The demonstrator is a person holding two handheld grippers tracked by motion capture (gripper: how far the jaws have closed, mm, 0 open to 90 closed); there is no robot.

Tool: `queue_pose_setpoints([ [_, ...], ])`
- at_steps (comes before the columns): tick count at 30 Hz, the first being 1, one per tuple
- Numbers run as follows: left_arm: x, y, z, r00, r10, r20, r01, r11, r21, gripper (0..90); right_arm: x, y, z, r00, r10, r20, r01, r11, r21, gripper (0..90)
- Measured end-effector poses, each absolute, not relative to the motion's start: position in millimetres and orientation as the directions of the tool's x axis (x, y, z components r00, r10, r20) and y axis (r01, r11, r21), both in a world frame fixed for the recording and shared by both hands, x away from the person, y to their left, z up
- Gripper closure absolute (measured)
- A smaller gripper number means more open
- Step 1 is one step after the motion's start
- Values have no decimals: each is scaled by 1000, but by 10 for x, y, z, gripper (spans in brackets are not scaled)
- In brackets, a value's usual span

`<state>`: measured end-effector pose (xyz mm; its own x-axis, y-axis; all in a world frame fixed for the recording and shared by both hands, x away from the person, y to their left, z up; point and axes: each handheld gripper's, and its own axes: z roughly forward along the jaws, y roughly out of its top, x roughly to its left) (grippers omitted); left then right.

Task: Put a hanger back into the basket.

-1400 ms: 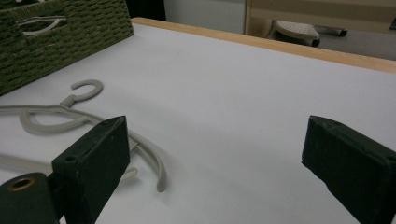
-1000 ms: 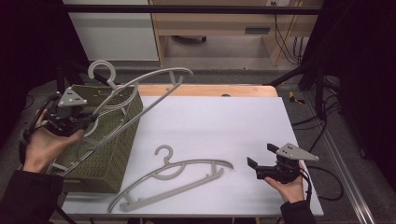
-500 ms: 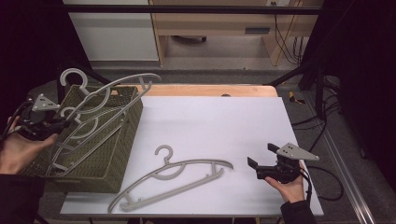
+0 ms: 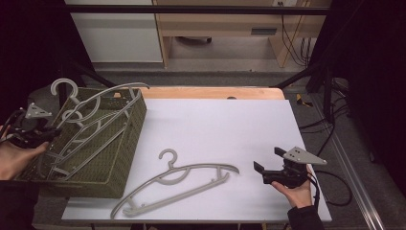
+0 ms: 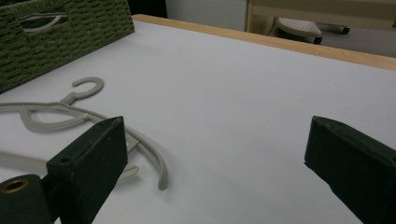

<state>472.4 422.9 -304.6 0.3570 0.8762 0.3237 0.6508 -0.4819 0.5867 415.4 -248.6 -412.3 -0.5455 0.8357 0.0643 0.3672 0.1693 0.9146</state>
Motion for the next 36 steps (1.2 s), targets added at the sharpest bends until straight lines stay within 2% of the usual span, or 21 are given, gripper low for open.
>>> queue_pose_setpoints([
  [16, 4723, 4497, -3231, 303, 899, 317, 712, -435, 552, 828, 4154, -2488, -4126, -549, 834, 66, 369, 171, 913, 63],
  [22, 4785, 4439, -3348, 320, 891, 323, 735, -448, 510, 828, 4155, -2489, -4129, -547, 834, 64, 373, 175, 911, 63],
  [32, 4890, 4370, -3573, 347, 901, 261, 779, -432, 454, 823, 4156, -2489, -4126, -550, 833, 64, 370, 174, 913, 63],
  [36, 4904, 4431, -3657, 338, 919, 201, 794, -393, 463, 814, 4155, -2486, -4127, -549, 833, 63, 372, 175, 912, 62],
])
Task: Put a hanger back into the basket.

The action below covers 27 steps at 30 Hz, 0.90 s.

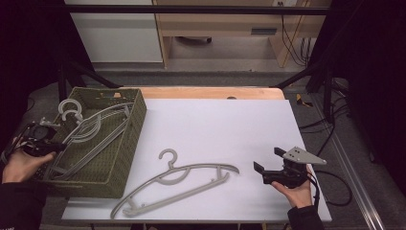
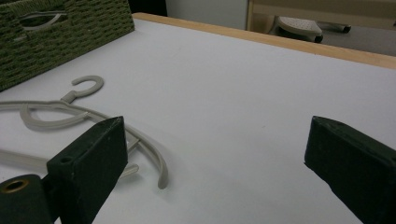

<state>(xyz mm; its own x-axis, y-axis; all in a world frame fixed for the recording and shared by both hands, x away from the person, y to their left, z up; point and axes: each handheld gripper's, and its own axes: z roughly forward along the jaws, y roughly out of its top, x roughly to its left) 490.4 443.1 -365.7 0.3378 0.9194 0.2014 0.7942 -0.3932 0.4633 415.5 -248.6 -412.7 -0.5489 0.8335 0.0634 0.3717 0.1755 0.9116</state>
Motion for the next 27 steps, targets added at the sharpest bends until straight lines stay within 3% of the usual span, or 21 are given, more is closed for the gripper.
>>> queue_pose_setpoints([
  [3, 4914, 4449, -3715, 336, 924, 184, 803, -383, 457, 803, 4155, -2479, -4129, -547, 835, 65, 373, 174, 911, 62],
  [9, 4859, 4430, -3651, 295, 938, 182, 771, -346, 534, 715, 4158, -2478, -4130, -547, 834, 65, 373, 174, 911, 62],
  [18, 4632, 4157, -3460, 359, 922, 143, 620, -350, 702, 534, 4156, -2485, -4126, -550, 833, 66, 371, 172, 913, 62],
  [27, 4426, 3735, -3406, 456, 890, 34, 465, -270, 843, 406, 4156, -2485, -4119, -546, 835, 71, 368, 163, 915, 58],
])
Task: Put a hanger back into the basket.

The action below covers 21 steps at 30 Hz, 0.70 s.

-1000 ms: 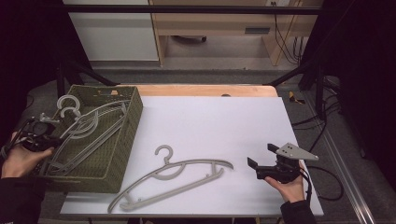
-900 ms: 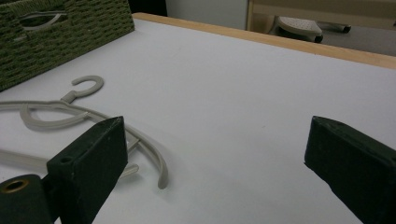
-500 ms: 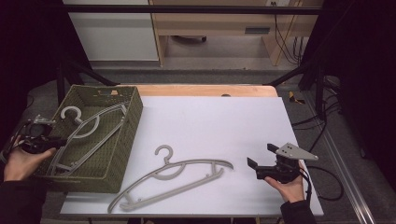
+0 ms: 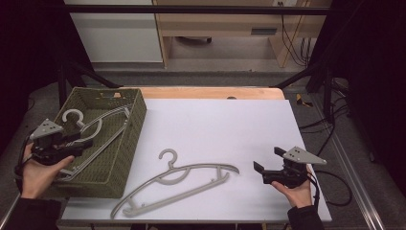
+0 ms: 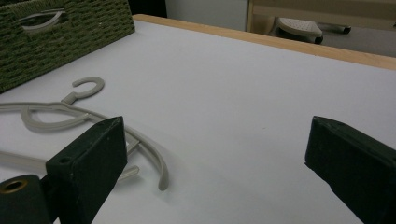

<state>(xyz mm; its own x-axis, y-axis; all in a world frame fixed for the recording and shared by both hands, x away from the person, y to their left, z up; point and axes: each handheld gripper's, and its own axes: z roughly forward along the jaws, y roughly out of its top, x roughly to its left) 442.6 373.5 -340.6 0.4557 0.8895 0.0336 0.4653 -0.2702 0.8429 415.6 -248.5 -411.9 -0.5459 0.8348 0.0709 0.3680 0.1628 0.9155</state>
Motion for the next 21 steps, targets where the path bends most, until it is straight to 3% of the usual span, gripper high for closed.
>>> queue_pose_setpoints([
  [7, 4298, 3343, -3459, 536, 844, -7, 372, -228, 900, 297, 4134, -2505, -4097, -547, 835, 68, 357, 158, 920, 55],
  [16, 4189, 2973, -3554, 626, 780, -22, 346, -252, 904, 128, 4123, -2534, -4082, -540, 838, 72, 353, 148, 924, 53],
  [21, 4152, 2821, -3604, 666, 745, -18, 346, -287, 893, 105, 4118, -2540, -4081, -544, 836, 71, 352, 151, 924, 53],
])
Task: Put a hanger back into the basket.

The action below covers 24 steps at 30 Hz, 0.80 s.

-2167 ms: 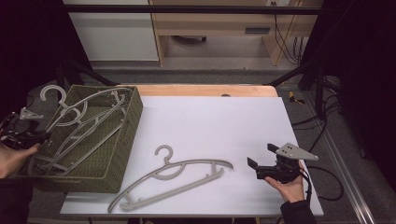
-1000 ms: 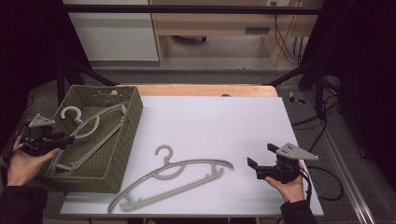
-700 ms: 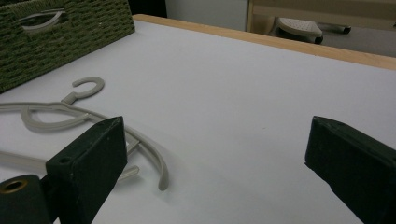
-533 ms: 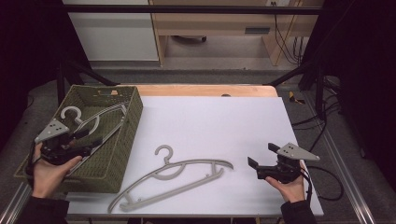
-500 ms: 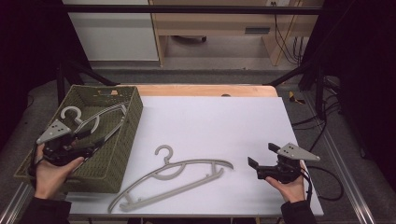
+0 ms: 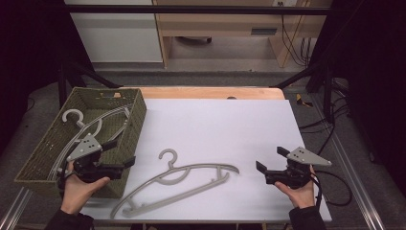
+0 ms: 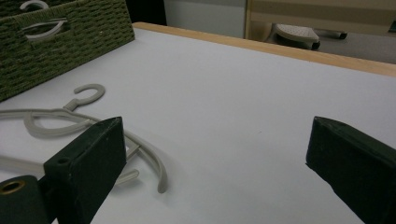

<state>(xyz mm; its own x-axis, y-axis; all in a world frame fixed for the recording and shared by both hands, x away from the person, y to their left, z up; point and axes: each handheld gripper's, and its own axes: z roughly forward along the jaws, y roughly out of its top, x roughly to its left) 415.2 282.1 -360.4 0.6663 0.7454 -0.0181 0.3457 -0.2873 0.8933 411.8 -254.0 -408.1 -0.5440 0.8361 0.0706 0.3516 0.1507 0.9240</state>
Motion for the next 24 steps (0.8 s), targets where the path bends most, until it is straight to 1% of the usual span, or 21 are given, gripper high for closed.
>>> queue_pose_setpoints([
  [5, 4125, 2670, -3642, 695, 719, -4, 340, -325, 883, 107, 4113, -2537, -4083, -545, 836, 72, 354, 151, 923, 52],
  [9, 4108, 2596, -3682, 714, 700, 16, 334, -361, 871, 132, 4110, -2540, -4084, -542, 837, 72, 355, 150, 923, 53],
  [16, 4133, 2503, -3789, 733, 680, 5, 359, -394, 846, 159, 4098, -2535, -4082, -547, 834, 71, 352, 152, 923, 52],
  [22, 4125, 2343, -3902, 753, 658, 28, 368, -455, 811, 177, 4087, -2542, -4072, -555, 829, 67, 346, 156, 925, 51],
  [24, 4123, 2298, -3941, 757, 653, 22, 381, -469, 797, 186, 4083, -2539, -4068, -552, 831, 68, 346, 154, 926, 51],
])
